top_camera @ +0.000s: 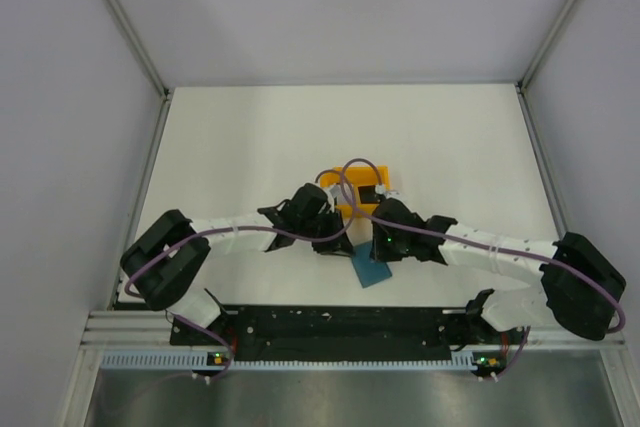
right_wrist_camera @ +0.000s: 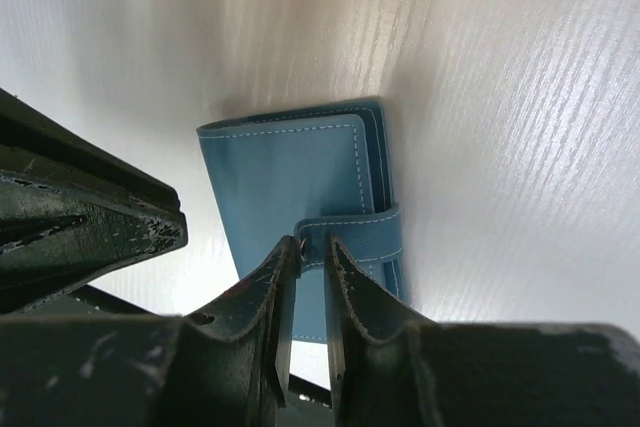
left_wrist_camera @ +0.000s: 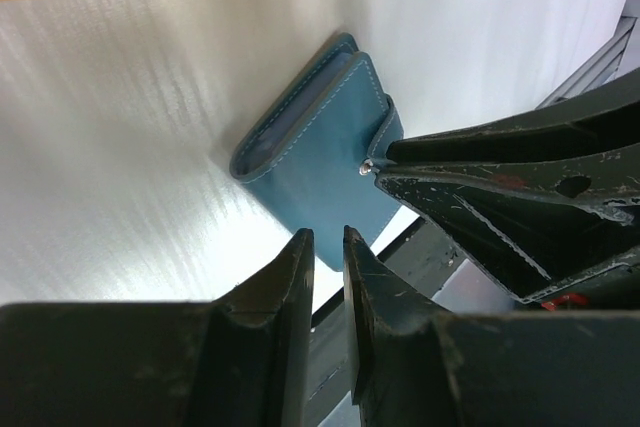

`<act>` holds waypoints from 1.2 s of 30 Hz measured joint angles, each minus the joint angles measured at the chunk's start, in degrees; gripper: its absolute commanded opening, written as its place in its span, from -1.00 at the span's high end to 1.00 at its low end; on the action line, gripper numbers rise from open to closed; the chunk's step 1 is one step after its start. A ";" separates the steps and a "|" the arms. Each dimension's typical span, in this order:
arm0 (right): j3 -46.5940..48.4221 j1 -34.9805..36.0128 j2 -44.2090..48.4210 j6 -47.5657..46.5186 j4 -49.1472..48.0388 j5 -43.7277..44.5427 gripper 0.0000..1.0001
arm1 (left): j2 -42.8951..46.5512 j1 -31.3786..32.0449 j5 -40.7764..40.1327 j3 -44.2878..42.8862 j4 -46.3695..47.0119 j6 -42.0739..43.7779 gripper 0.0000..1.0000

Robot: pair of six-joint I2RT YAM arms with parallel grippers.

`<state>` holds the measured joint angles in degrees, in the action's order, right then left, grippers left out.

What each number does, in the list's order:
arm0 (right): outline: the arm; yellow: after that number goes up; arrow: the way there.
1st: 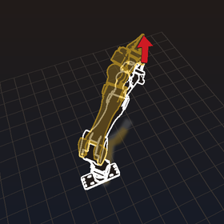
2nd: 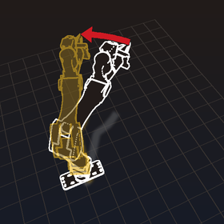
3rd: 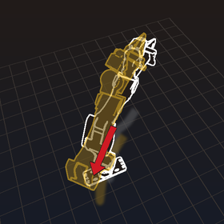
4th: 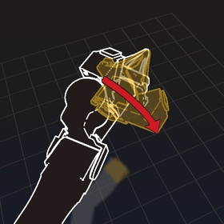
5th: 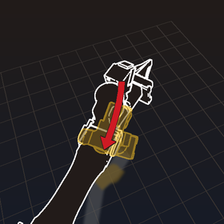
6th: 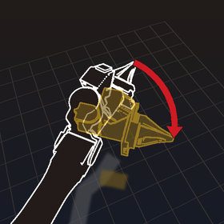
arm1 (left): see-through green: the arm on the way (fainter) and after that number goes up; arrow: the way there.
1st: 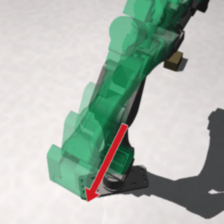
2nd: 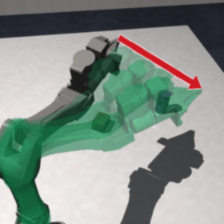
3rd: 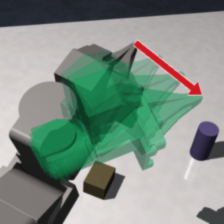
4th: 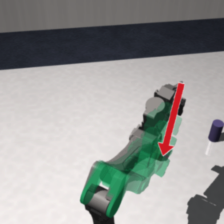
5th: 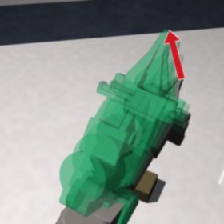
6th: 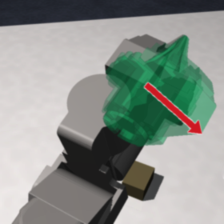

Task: Put the credit cards into the card holder
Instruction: Close the card holder at the center of the board.

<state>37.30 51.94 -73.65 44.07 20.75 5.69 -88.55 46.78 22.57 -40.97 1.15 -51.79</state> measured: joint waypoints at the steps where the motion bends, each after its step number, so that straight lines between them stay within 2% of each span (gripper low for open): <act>1: 0.00 -0.26 0.22 -0.28 0.17 -0.17 0.65 | -0.11 0.11 0.20 -0.26 0.00 0.09 0.55; 6: 0.00 -0.74 0.31 -0.83 0.48 -0.87 0.67 | -0.57 0.39 0.61 -1.16 0.02 0.42 0.55; 8: 0.00 -0.74 0.42 -0.96 0.72 -1.05 0.56 | -1.05 0.55 0.66 -1.51 0.02 0.52 0.55; 12: -0.02 -0.74 1.68 -1.03 1.53 -1.20 0.56 | -1.22 0.81 0.79 -1.60 0.02 0.55 0.54; 17: -0.02 -0.74 3.13 -1.01 1.60 -1.36 0.73 | -1.36 1.20 0.79 -1.95 0.02 0.52 0.55; 21: -0.02 -0.74 3.13 -0.90 1.66 -1.51 0.74 | -1.95 1.66 0.79 -2.16 0.07 0.52 0.55; 30: -0.02 -0.74 2.95 -0.96 2.62 -1.09 1.00 | -2.75 2.38 0.76 -2.21 0.09 0.50 0.55; 36: 0.00 -0.74 2.21 -1.03 2.95 -0.87 1.00 | -3.13 2.51 0.76 -2.23 0.11 0.46 0.54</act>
<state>37.30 51.20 -71.44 43.05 23.70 4.82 -91.68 49.30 23.33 -43.20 1.26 -51.33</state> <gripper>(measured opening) 0.003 0.228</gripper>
